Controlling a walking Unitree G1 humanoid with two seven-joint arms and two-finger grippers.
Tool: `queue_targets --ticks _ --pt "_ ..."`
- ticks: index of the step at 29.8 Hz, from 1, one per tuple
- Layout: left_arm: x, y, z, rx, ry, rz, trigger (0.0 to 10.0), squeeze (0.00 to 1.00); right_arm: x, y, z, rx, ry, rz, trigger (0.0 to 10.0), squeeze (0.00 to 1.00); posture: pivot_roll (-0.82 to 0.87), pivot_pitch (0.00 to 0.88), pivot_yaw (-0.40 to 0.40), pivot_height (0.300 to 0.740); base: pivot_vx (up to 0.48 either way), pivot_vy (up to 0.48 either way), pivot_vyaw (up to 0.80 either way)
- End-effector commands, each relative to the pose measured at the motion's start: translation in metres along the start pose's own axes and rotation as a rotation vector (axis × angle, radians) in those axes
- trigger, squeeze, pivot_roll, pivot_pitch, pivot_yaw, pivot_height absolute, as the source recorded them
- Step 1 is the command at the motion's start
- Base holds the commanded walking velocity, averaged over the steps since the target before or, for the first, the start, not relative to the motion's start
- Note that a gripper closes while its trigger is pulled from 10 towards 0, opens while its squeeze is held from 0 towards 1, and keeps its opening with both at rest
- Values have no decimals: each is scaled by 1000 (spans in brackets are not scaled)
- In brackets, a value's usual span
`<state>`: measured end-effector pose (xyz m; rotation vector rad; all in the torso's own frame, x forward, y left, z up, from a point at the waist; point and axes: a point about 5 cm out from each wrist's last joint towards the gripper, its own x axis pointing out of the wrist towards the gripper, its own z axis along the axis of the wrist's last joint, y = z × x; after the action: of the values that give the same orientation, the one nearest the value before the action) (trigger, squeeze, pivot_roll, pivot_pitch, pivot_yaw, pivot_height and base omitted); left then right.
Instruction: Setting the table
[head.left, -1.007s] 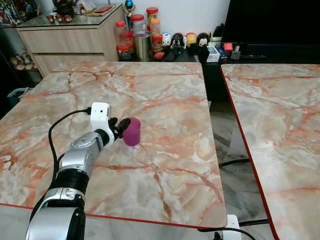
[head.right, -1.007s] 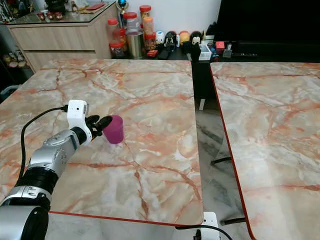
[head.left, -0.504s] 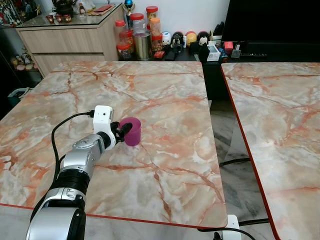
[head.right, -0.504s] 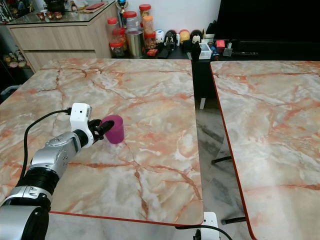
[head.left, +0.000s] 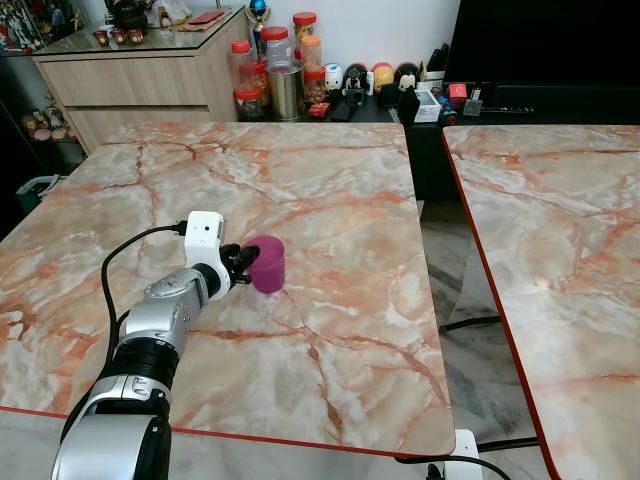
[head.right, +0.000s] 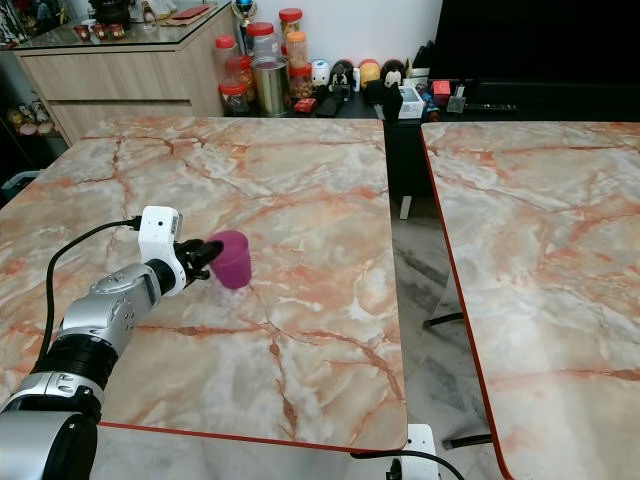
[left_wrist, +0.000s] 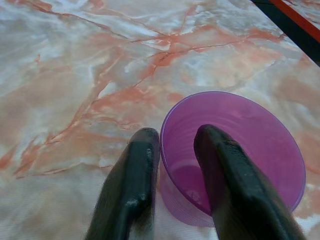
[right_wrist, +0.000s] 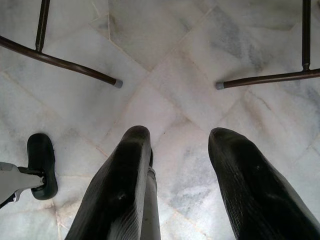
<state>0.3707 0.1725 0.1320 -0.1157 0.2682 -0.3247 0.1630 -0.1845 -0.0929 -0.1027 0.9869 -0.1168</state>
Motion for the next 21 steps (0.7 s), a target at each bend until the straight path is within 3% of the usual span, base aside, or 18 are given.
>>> queue_targets --ticks 1,17,21 --pt "-1 5 -1 7 34 16 0 0 1 3 4 17 -7 -2 10000 0 40 0 57 740 0 0 0" --pt "-2 6 -1 9 45 11 0 0 1 4 5 21 -9 0 10000 0 36 0 65 740 0 0 0" --pt "-4 9 3 -5 -26 41 0 0 0 3 4 16 -7 0 10000 0 29 0 62 740 0 0 0"
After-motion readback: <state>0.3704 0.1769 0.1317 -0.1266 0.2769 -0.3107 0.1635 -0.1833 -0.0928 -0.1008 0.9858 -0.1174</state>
